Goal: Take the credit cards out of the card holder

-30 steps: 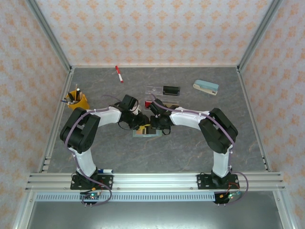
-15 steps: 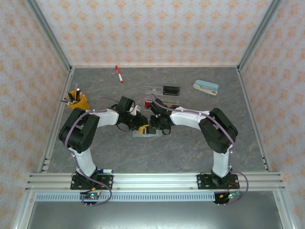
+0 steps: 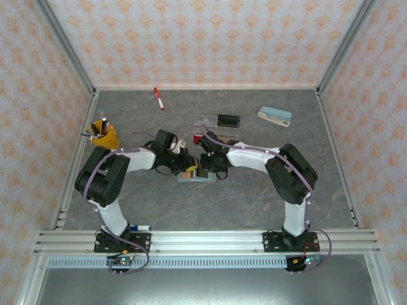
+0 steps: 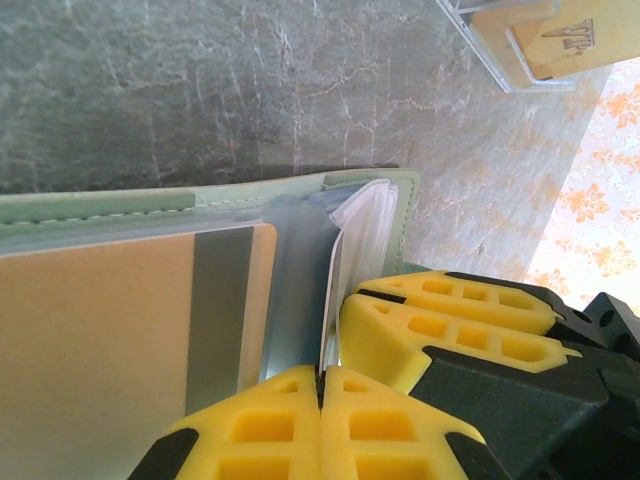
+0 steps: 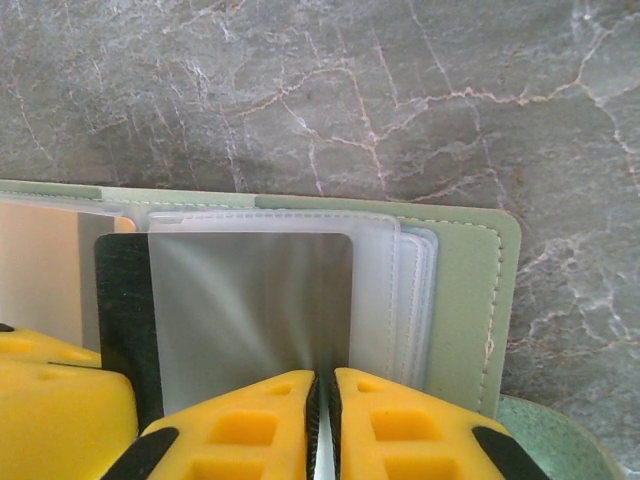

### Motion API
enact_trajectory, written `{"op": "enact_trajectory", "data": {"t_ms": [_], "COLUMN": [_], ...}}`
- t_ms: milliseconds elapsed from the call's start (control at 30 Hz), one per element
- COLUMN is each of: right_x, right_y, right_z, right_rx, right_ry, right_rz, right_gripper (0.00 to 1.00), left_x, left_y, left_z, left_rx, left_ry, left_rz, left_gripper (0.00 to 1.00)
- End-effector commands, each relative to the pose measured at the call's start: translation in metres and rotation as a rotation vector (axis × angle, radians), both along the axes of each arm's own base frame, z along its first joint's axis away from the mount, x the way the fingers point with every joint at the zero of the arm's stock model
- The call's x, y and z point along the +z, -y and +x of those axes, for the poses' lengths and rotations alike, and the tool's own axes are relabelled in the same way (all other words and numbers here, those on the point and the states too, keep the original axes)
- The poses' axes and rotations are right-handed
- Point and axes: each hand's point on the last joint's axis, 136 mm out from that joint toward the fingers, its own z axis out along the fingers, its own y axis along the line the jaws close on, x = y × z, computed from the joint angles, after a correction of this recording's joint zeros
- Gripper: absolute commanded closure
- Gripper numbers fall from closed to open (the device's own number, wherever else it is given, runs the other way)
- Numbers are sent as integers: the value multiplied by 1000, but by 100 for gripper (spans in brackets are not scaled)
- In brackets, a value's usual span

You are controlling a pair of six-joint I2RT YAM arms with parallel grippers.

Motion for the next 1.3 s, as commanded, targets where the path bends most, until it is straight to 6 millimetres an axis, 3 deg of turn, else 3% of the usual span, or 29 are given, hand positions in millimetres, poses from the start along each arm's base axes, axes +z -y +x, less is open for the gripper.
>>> {"op": "enact_trajectory", "data": {"t_ms": [0, 300, 500, 633, 800, 933, 1133, 1267], "right_x": [-40, -20, 40, 89, 136, 161, 180, 188], "right_y": [31, 20, -6, -12, -17, -18, -24, -36], "right_z": [-18, -14, 1, 13, 21, 31, 47, 51], "right_rx": [-23, -7, 50, 59, 76, 59, 28, 54], "right_ry": [-79, -32, 59, 140, 187, 195, 155, 118], "right_rz": [-135, -36, 174, 325, 549, 700, 851, 920], "right_gripper": [85, 85, 80, 64, 42, 31, 27, 31], "left_x": [23, 17, 47, 82, 131, 154, 173, 177], "left_y": [9, -24, -49, -60, -53, -46, -40, -36], "left_z": [2, -4, -4, 0, 15, 31, 42, 42], "left_rx": [-39, -10, 23, 37, 104, 198, 257, 243], "left_ry": [72, 63, 127, 205, 320, 342, 362, 357], "left_rz": [-52, 58, 122, 143, 34, -91, -219, -259], "left_gripper": [100, 100, 100, 100, 100, 100, 100, 100]}}
